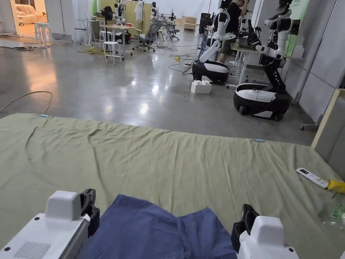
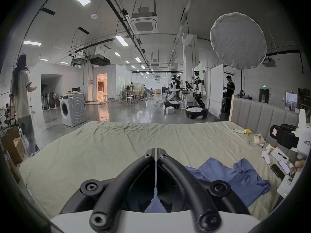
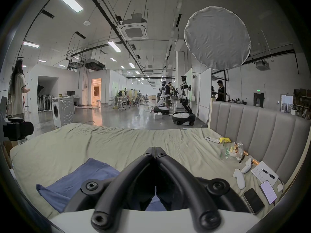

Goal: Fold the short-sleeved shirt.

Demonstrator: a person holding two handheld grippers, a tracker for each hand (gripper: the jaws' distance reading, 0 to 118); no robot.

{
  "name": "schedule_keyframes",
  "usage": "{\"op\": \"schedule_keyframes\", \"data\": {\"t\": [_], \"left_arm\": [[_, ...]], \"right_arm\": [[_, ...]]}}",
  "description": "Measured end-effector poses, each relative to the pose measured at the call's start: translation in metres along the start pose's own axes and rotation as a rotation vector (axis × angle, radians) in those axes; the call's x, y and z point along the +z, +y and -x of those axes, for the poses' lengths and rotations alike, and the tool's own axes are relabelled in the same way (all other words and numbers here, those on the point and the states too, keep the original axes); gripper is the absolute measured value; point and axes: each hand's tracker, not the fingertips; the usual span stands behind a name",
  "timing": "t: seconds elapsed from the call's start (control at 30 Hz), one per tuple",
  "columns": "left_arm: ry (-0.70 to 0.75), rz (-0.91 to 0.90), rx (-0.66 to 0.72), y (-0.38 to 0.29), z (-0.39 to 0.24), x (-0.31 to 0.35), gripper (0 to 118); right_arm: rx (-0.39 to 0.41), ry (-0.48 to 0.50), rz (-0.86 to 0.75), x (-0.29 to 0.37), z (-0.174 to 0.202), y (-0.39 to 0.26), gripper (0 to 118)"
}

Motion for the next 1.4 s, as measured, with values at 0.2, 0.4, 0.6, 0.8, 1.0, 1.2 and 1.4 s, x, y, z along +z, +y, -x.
{"op": "schedule_keyframes", "data": {"t": [0.2,0.4,0.6,0.8,1.0,1.2,1.4], "left_arm": [[0.024,0.146,0.064,-0.023,0.036,-0.002,1],[0.068,0.437,0.171,-0.056,0.097,-0.005,2],[0.105,0.631,0.238,-0.089,0.131,-0.006,36],[0.089,0.737,0.254,-0.109,0.129,-0.026,66],[0.179,0.8,0.253,-0.14,0.133,-0.051,63],[0.189,0.778,0.198,-0.151,0.129,-0.056,52],[0.13,0.763,0.15,-0.133,0.103,-0.049,7]], "right_arm": [[0.013,0.002,0.014,-0.002,-0.007,-0.006,0],[0.012,0.02,0.072,-0.009,-0.009,-0.021,0],[-0.003,0.035,0.151,-0.016,-0.004,-0.039,0],[0.009,0.055,0.21,-0.022,0.003,-0.054,0],[0.023,0.059,0.247,-0.025,0.002,-0.063,0],[0.036,0.051,0.273,-0.032,-0.001,-0.07,1],[0.033,0.063,0.316,-0.042,0.001,-0.081,1]]}}
